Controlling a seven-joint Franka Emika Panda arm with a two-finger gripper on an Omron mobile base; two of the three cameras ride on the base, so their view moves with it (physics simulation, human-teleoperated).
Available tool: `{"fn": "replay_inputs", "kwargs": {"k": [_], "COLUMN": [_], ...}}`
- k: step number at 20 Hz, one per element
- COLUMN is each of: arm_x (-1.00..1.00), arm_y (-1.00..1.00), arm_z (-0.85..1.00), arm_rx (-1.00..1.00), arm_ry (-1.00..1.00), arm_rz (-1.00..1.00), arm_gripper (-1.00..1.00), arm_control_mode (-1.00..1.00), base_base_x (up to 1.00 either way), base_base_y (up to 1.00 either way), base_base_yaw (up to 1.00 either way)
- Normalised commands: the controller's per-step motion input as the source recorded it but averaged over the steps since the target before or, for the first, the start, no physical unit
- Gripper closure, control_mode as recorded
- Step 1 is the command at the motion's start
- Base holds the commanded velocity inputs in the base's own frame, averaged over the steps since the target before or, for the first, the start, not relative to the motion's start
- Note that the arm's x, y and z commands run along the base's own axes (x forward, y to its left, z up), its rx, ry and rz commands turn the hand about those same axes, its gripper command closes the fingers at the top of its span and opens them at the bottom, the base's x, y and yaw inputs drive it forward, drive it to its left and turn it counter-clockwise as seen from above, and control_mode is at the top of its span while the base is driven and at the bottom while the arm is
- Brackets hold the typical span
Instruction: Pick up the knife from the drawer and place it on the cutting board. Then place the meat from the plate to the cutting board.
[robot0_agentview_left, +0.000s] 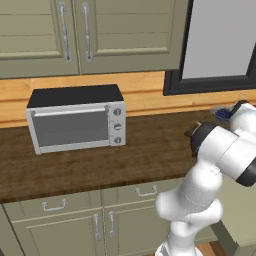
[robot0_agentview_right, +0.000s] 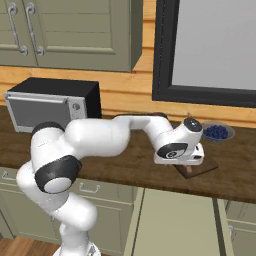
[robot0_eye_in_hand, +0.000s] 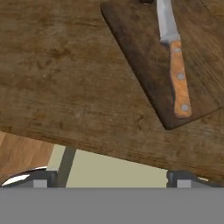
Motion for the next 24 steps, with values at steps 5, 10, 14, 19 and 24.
{"fn": "replay_inputs", "kwargs": {"k": [5,10,14,19,24], "arm_x": [-0.44,-0.62,-0.15,-0.45,-0.62], "arm_y": [0.78,1.0,1.0,1.0,0.87], "arm_z": [0.43,0.66,0.61,0.13,0.0], "arm_rx": [0.06,0.0,0.0,0.0,0.0], "arm_ry": [0.0,0.0,0.22,0.26,0.08], "arm_rz": [-0.05,-0.1,-0.05,0.0,0.01], "arm_gripper": [-1.0,-1.0,-1.0,-1.0,-1.0], "arm_control_mode": [-1.0,-1.0,-1.0,-1.0,-1.0], "base_base_x": [0.0,0.0,0.0,0.0,0.0], "base_base_y": [0.0,0.0,0.0,0.0,0.0], "base_base_yaw": [0.0,0.0,0.0,0.0,0.0]}}
